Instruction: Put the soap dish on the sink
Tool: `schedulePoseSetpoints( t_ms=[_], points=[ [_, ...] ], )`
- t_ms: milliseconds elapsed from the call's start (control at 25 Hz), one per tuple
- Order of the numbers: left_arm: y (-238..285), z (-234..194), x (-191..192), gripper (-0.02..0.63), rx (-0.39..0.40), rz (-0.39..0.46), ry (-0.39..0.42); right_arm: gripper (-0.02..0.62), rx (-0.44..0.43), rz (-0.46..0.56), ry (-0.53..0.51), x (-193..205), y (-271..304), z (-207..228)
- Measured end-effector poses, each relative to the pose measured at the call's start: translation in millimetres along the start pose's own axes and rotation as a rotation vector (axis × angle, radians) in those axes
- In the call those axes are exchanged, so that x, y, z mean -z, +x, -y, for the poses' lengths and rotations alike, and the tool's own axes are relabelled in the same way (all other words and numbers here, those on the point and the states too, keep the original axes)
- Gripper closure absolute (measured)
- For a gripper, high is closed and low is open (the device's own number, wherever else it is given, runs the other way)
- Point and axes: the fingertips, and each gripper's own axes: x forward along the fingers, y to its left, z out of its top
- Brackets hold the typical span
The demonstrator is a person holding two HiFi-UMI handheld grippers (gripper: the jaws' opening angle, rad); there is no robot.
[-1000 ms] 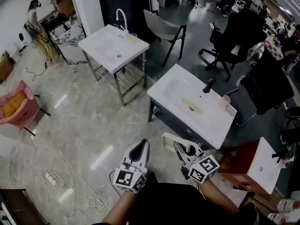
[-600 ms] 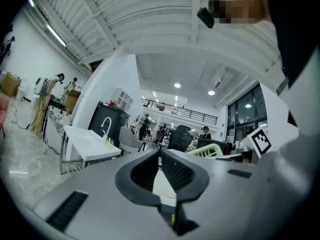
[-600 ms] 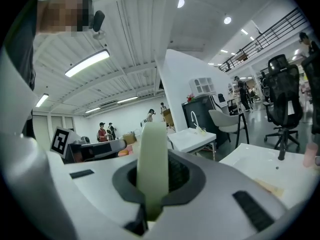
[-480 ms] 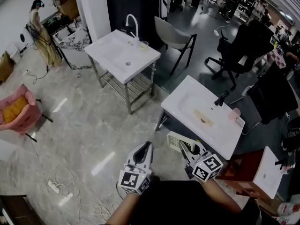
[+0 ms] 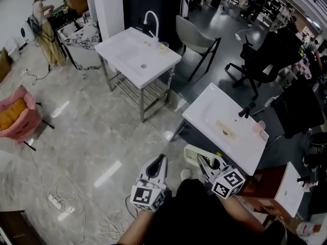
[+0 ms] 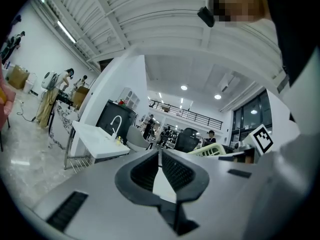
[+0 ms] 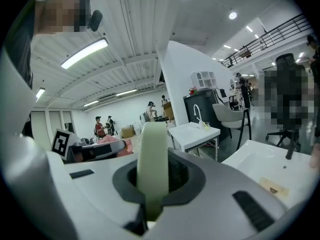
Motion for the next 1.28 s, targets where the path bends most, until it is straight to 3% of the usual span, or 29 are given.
schedulePoseSetpoints(
  t_ms=[280, 720, 1280],
  points=[
    [-3, 0, -8, 0.581, 0.005, 0.027, 0.001, 0.588, -0.006, -0.023, 0.02, 10, 12, -4],
    [-7, -22, -18, 0.581, -0.063, 0.034, 0.035, 0.588, -0.054, -0.012, 0.018, 2, 41, -3],
    [124, -9, -1, 0.583, 0.071, -0.099, 0.063, 0.588, 0.099, 0.028, 0.089, -9, 54, 119]
  ],
)
